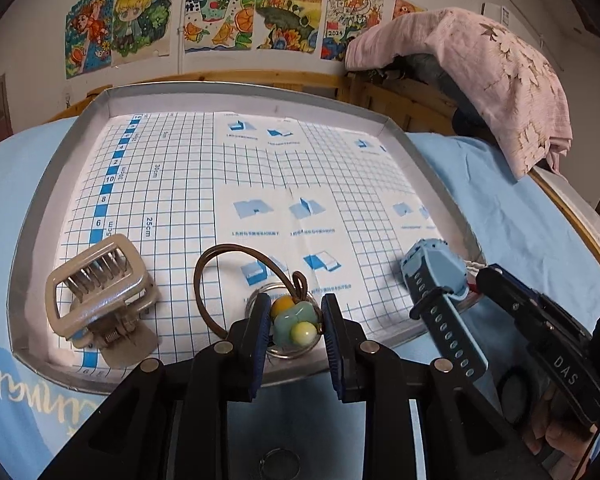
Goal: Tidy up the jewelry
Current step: 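Carry the hair tie and white keychain into the grey tray and open both tools, then withdraw both tools from the tray back toward the remaining jewelry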
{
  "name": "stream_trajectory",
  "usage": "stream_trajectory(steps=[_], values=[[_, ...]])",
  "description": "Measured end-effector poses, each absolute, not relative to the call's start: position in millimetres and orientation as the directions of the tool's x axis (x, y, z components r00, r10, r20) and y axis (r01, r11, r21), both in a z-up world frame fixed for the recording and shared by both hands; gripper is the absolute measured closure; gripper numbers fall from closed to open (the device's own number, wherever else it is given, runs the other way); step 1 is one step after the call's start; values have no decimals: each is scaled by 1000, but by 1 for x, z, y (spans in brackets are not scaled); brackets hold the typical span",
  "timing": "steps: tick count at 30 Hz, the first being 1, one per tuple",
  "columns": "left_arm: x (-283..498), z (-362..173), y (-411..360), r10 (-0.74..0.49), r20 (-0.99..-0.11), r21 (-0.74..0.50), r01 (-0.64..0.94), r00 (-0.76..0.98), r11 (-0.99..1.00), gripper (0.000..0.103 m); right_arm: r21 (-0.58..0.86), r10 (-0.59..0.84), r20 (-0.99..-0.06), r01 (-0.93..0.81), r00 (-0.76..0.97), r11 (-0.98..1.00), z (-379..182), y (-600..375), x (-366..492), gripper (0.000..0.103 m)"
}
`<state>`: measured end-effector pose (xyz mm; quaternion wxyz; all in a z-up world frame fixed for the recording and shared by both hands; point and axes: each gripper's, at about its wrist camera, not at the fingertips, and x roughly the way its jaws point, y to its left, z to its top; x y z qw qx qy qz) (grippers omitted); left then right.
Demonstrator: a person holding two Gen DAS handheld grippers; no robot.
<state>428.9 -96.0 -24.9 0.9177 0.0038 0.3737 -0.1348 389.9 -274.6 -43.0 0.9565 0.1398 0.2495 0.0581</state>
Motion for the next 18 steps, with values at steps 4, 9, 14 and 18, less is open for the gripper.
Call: stream_trajectory(steps=[4, 9, 14, 18], values=[[426, -22, -95, -243, -678, -92, 247, 694, 965, 60, 308, 176, -465, -28, 868, 951, -45, -277, 389, 88], [416, -14, -88, -250, -630, -103, 240, 736, 965, 36, 317, 178, -463, -26, 868, 948, -47, -278, 387, 88], [403, -7, -79, -234, -590, -113, 207, 773, 972, 22, 317, 175, -447, -27, 877, 948, -45, -279, 383, 83], [385, 2, -67, -222, -542, -145, 170, 811, 975, 8, 307, 156, -403, -28, 902, 951, -36, -278, 370, 60]])
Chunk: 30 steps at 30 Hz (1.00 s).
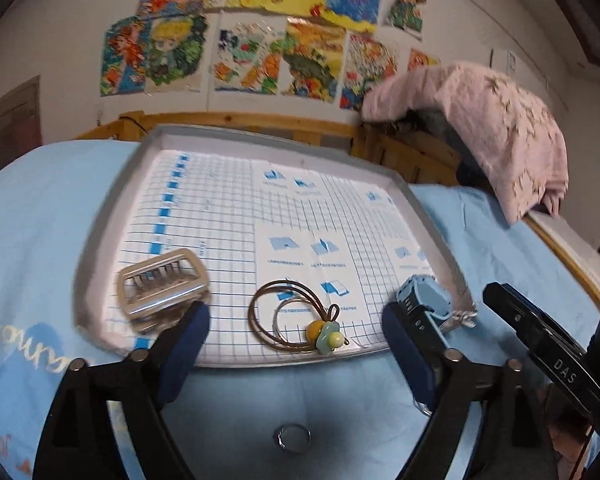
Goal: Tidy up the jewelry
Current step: 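Withdraw both tools from the tray back toward the remaining jewelry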
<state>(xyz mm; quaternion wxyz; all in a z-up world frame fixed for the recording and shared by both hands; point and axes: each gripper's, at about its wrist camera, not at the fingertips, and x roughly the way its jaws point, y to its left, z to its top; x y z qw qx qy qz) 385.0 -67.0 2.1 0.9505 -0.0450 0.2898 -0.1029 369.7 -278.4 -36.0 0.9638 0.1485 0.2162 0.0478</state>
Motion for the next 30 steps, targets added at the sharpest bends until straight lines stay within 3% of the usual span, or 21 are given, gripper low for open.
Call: stream_trajectory(steps=[3, 5, 11, 17, 21, 30], values=[[364, 13, -59, -208, -487, -172, 141, 848, 975, 4, 289, 138, -370, -28, 919, 957, -25, -277, 356, 54], [352, 20, -56, -202, -460, -182, 131, 865, 975, 0, 276, 128, -344, -30, 930, 961, -16, -277, 345, 40], [296, 42, -48, -165, -351, -176, 108, 922, 978, 0, 226, 118, -228, -66, 966, 972, 15, -270, 293, 12], [238, 49, -40, -124, -299, -137, 87, 946, 987, 0, 192, 104, -129, -78, 986, 978, 40, -260, 239, 3], [207, 49, -33, -110, -278, -131, 75, 954, 989, 0, 147, 93, -94, -78, 991, 986, 50, -247, 200, 3], [151, 31, -10, -84, -278, -110, 55, 957, 992, 0, 166, 76, -85, -61, 994, 984, 37, -230, 134, 2]])
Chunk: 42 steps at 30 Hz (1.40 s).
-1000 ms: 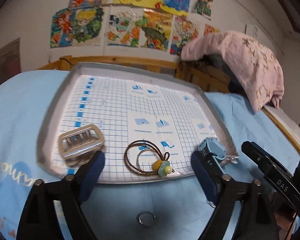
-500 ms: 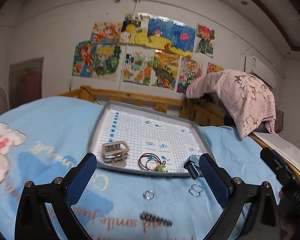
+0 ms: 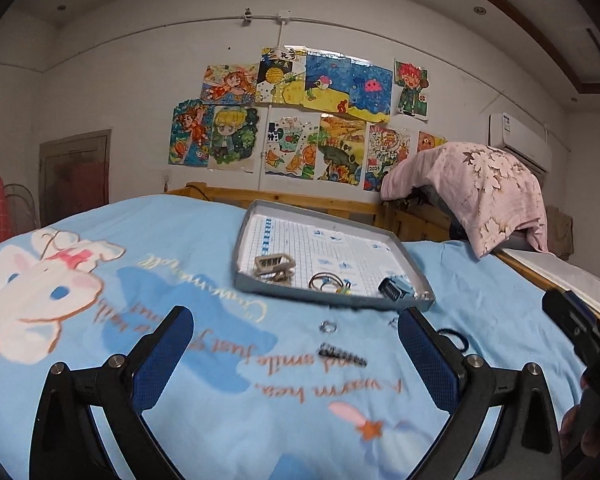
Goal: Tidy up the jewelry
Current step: 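Withdraw both tools from the tray back toward the remaining jewelry, then grasp the black-and-white braided chain with the left tool while the right tool grasps the black hair tie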
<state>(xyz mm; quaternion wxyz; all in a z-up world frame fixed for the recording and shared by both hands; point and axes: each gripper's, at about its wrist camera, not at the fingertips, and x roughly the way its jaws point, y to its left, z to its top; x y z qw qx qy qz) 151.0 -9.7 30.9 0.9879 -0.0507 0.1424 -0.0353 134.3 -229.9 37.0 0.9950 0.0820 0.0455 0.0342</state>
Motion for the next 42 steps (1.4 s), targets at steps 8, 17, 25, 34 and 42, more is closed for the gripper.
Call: stream_trajectory(steps=[8, 17, 25, 34, 42], values=[[127, -1, 8, -79, -336, -114, 43, 938, 993, 0, 132, 68, -157, -47, 985, 990, 14, -221, 101, 2], [129, -8, 18, -78, -351, -151, 26, 933, 988, 0, 113, 45, -237, -18, 971, 993, -5, -222, 106, 2], [135, -2, 11, -82, -364, -112, 44, 928, 993, 0, 116, 38, -250, -9, 968, 993, -2, -218, 106, 2], [174, 10, -3, -107, -380, -120, 65, 919, 991, 0, 8, 16, -182, -14, 983, 1000, 29, -226, 114, 2], [239, 10, -29, -128, -417, -131, 80, 900, 988, 0, -32, 8, -146, -12, 989, 999, 50, -249, 161, 2]])
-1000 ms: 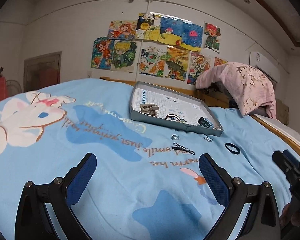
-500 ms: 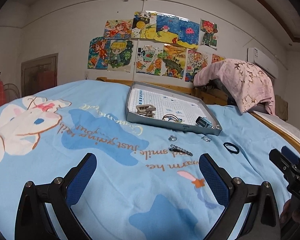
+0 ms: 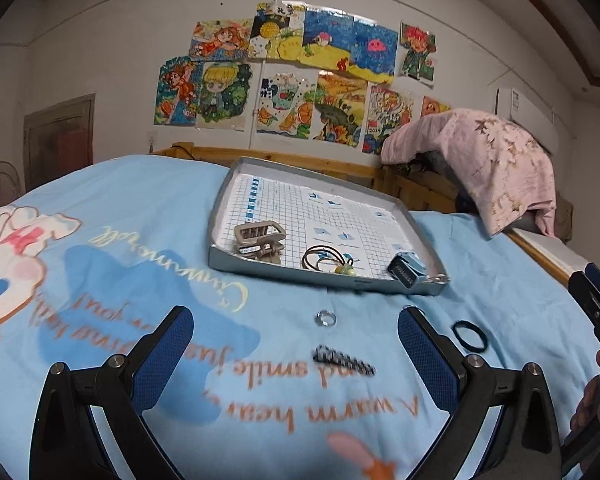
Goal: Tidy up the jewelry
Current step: 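Grasp the black-and-white braided chain with the left tool while the right tool grasps the black hair tie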
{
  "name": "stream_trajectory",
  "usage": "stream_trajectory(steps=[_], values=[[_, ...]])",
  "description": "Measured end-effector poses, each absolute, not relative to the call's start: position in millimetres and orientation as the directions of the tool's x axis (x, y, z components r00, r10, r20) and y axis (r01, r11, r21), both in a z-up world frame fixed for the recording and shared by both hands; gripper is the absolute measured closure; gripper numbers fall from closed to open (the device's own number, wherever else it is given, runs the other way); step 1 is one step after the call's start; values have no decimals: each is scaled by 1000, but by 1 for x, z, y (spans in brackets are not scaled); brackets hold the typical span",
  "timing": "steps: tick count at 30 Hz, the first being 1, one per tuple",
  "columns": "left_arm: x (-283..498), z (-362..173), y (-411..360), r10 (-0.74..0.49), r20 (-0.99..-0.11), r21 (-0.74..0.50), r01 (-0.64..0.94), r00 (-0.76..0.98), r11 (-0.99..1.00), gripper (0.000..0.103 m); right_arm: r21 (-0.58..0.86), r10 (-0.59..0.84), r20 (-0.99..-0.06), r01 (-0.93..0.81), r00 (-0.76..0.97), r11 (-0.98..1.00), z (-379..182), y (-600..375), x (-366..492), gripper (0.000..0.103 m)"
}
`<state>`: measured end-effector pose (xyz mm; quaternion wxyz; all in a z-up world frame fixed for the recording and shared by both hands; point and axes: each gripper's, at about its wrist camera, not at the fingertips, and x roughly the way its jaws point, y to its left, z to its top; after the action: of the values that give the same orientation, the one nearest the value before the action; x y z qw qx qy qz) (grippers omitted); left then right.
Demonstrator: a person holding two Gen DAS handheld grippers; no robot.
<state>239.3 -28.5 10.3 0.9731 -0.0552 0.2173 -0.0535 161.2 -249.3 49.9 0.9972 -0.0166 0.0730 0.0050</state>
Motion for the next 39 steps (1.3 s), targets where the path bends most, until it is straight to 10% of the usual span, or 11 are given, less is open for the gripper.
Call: stream_trajectory(steps=[6, 11, 33, 39], values=[[266, -13, -45, -187, -447, -144, 136, 875, 980, 0, 49, 11, -227, 1, 974, 999, 21, -269, 212, 4], [270, -38, -55, -236, -480, -123, 202, 845, 972, 6, 96, 70, -323, -41, 944, 995, -4, -272, 238, 31], [293, -72, -60, -273, -590, -138, 238, 760, 961, 53, 153, 122, -550, -44, 826, 987, -55, -265, 273, 55], [292, -71, -58, -276, -582, -146, 235, 765, 961, 62, 141, 130, -570, -59, 811, 988, -56, -260, 274, 76]])
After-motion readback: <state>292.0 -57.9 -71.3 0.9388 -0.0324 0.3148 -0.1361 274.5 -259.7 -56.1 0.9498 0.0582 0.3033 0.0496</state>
